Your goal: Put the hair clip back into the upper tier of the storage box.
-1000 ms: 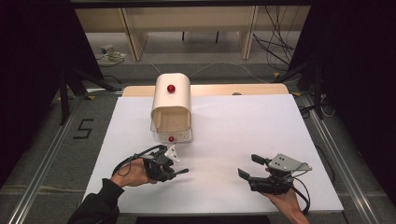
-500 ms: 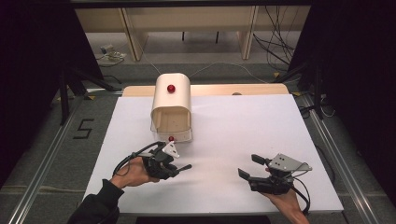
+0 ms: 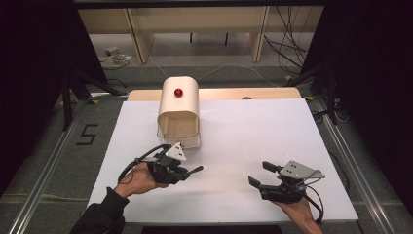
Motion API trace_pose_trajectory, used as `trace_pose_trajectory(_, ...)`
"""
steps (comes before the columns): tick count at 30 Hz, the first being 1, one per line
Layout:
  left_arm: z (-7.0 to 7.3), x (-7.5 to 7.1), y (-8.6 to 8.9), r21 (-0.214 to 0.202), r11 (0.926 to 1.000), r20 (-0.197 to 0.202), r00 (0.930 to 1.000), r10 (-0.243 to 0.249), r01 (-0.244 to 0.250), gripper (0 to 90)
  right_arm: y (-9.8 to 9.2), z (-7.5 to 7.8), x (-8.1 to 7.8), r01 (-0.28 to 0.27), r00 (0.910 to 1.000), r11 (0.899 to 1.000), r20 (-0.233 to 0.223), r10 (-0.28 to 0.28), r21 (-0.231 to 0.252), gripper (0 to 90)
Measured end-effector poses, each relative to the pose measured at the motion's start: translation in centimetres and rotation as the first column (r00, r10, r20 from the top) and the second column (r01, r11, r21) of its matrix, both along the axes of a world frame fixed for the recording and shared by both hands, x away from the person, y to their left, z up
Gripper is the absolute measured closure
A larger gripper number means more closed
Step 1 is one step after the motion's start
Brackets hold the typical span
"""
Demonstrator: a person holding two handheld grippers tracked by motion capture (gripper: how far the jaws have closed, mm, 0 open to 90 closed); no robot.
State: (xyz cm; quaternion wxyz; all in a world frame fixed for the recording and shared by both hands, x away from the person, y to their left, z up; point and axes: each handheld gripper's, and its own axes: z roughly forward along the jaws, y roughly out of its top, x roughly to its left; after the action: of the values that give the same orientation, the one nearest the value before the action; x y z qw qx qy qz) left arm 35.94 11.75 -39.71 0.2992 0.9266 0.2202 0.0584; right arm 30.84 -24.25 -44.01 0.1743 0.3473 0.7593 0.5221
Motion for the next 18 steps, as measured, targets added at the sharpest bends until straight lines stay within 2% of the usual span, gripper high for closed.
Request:
trace_pose_trajectory(10, 1.4, -0.6, -0.4, -0.039, 0.9992, 0.050, 0.9987, 0.008, -0.006, 76.7, 0.0, 0.0, 0.0, 0.002, 1.0000, 1.000, -0.003, -0.002, -0.004, 26.2)
trace_pose_trajectory(18, 1.8, -0.6, -0.2, -0.074, 0.9969, 0.083, 0.9961, 0.032, -0.026, 76.7, 0.0, 0.0, 0.0, 0.001, 1.0000, 1.000, -0.002, -0.001, -0.003, 26.3)
